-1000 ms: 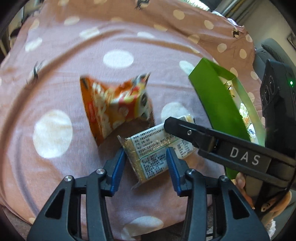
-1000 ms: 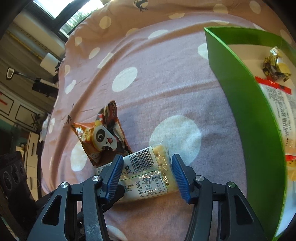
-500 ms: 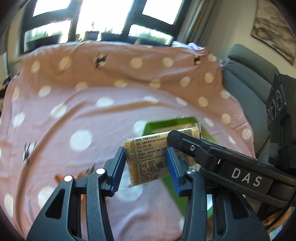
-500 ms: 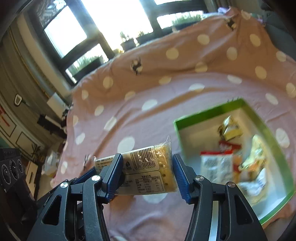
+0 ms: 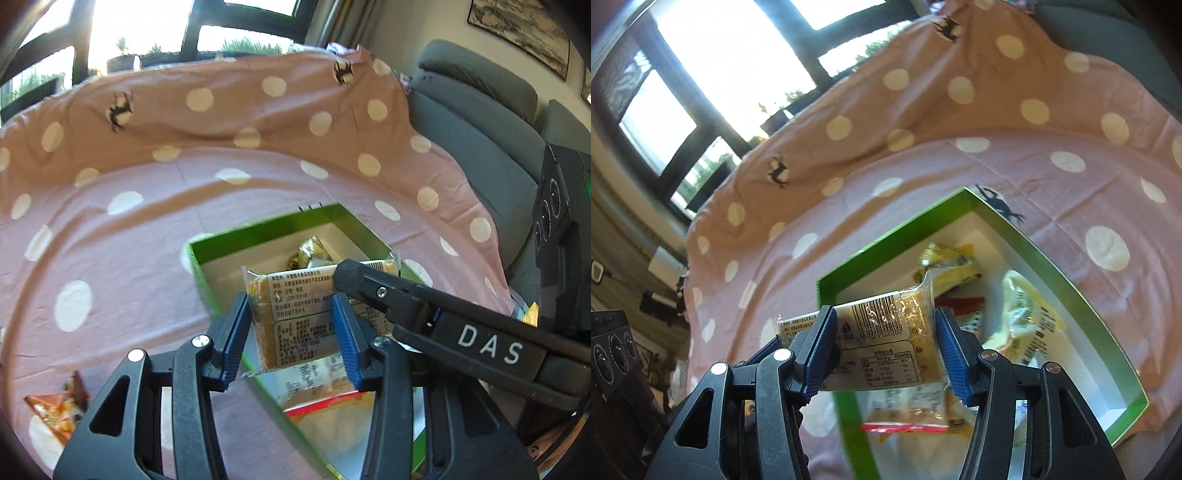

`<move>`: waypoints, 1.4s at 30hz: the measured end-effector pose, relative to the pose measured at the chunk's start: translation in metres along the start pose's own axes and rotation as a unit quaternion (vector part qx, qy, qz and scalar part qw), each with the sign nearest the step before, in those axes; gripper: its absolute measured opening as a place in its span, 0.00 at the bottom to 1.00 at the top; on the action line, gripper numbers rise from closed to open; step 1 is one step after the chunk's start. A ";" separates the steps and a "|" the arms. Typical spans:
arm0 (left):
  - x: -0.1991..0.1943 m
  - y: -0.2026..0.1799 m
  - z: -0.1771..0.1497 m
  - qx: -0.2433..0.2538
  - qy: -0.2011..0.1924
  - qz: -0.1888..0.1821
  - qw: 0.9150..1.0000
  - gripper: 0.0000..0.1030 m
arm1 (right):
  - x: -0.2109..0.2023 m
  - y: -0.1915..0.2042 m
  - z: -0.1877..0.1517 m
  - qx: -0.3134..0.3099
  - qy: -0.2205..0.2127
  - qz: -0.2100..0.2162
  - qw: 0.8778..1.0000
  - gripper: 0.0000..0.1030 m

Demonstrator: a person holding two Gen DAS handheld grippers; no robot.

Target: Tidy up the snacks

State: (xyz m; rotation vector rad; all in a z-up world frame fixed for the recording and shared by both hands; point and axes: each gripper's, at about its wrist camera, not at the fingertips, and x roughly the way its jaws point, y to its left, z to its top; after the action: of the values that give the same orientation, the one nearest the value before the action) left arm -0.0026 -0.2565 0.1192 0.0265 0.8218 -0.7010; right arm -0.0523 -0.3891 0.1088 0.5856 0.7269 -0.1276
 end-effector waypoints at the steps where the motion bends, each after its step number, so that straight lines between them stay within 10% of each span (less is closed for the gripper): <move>1: 0.005 -0.001 0.000 0.000 0.004 -0.003 1.000 0.42 | 0.001 -0.006 0.000 0.006 0.002 -0.003 1.000 0.56; 19: -0.011 0.004 -0.009 -0.004 -0.006 -0.002 1.000 0.68 | 0.007 -0.020 0.000 0.028 0.002 -0.030 0.999 0.72; 31: -0.091 0.086 -0.035 -0.077 -0.057 0.098 0.991 0.84 | -0.006 0.056 -0.017 -0.072 -0.009 0.007 0.997 0.84; 42: -0.105 0.166 -0.092 -0.162 -0.026 0.152 0.975 0.86 | 0.045 0.141 -0.063 -0.167 0.076 0.091 0.979 0.85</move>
State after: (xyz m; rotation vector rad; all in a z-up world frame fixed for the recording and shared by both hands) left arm -0.0159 -0.0428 0.0869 -0.1569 0.8510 -0.2738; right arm -0.0125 -0.2331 0.1063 0.3392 0.8169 0.2094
